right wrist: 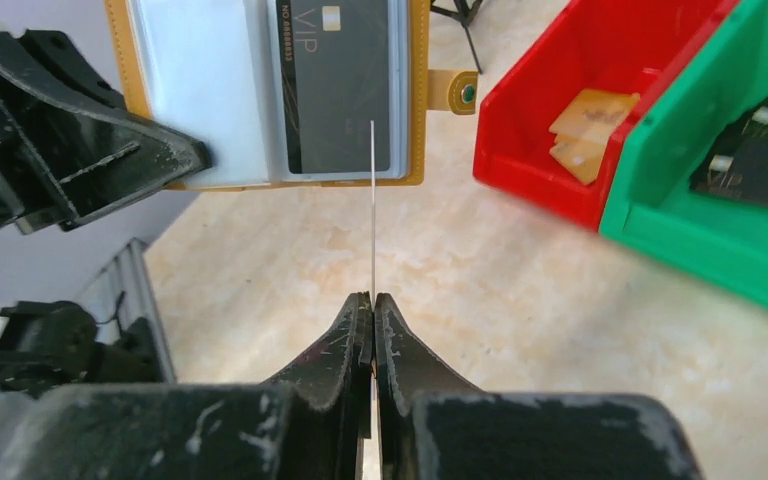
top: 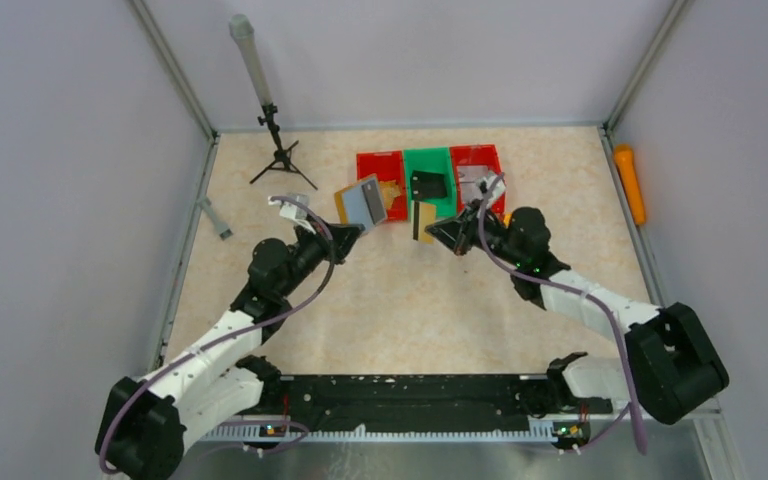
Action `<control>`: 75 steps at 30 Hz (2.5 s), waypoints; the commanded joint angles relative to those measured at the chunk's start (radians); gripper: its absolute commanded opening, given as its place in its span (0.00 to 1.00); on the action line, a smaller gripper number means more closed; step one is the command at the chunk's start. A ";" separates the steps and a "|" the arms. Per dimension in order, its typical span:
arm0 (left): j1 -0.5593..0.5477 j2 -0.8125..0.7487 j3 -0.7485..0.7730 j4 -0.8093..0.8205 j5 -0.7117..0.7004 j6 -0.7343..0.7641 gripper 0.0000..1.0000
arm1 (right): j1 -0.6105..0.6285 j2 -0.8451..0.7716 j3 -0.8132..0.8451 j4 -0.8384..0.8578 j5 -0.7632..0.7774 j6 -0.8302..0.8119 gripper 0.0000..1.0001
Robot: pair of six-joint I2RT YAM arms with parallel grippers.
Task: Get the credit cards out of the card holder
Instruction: Place the credit card in the storage box.
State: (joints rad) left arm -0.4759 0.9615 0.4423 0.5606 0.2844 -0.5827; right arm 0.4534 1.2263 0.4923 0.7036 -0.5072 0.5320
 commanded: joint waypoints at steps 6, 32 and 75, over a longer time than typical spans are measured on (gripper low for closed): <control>0.002 -0.210 -0.043 -0.220 -0.491 0.021 0.00 | 0.138 0.261 0.461 -0.552 0.291 -0.370 0.00; 0.004 -0.269 -0.070 -0.239 -0.636 0.028 0.00 | 0.260 0.704 0.812 -0.264 0.564 -1.197 0.00; 0.004 -0.270 -0.060 -0.252 -0.642 0.038 0.00 | 0.320 0.978 1.082 -0.357 0.662 -1.543 0.28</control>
State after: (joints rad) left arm -0.4755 0.7029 0.3710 0.2657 -0.3569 -0.5648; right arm 0.7513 2.2211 1.5314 0.3676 0.1730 -1.0256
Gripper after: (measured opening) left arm 0.030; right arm 0.265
